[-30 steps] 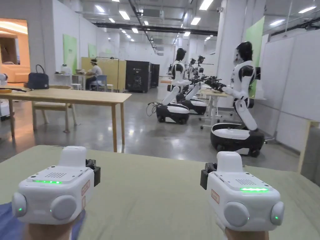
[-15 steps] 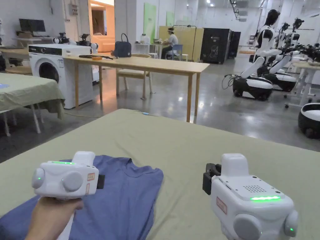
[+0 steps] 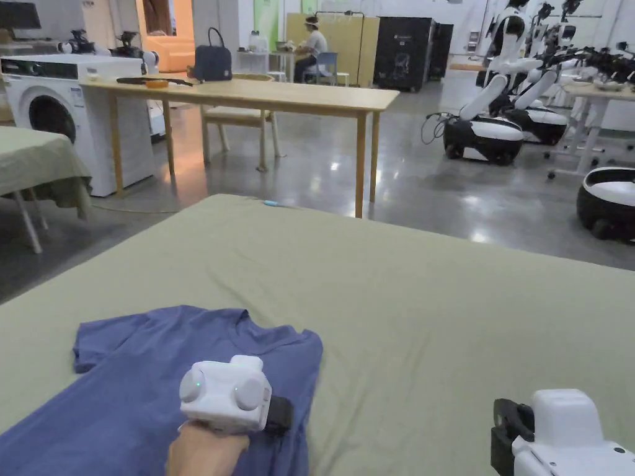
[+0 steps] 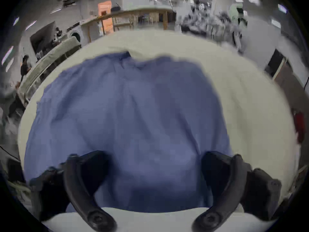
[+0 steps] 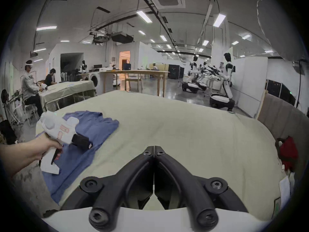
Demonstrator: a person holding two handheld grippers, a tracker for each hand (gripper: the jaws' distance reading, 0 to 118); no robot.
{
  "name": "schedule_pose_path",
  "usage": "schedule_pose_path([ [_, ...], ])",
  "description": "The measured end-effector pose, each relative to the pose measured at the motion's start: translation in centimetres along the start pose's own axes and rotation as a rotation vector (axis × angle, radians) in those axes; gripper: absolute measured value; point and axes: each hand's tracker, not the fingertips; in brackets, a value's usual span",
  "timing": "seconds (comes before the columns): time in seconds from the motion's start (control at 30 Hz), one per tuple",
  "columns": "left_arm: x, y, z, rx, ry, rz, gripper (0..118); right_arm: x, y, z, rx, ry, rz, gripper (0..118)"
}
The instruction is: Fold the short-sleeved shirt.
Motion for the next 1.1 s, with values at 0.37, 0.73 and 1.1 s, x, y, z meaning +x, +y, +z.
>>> schedule_pose_path([
  [0.37,-0.6,-4.9,6.2,0.184,-0.072,0.032,0,1.7,0.1,2.3,0.003,-0.009,-0.047,1],
  [0.73,16.6,-0.7,15.1,0.480,-0.405,-0.209,0,10.9,0.1,10.3,0.083,-0.173,-0.119,1],
  [1.1,43.2,-5.5,15.9,0.342,-0.550,-0.578,0,21.8,-3.7,16.0,0.065,-0.379,-0.173,1],
])
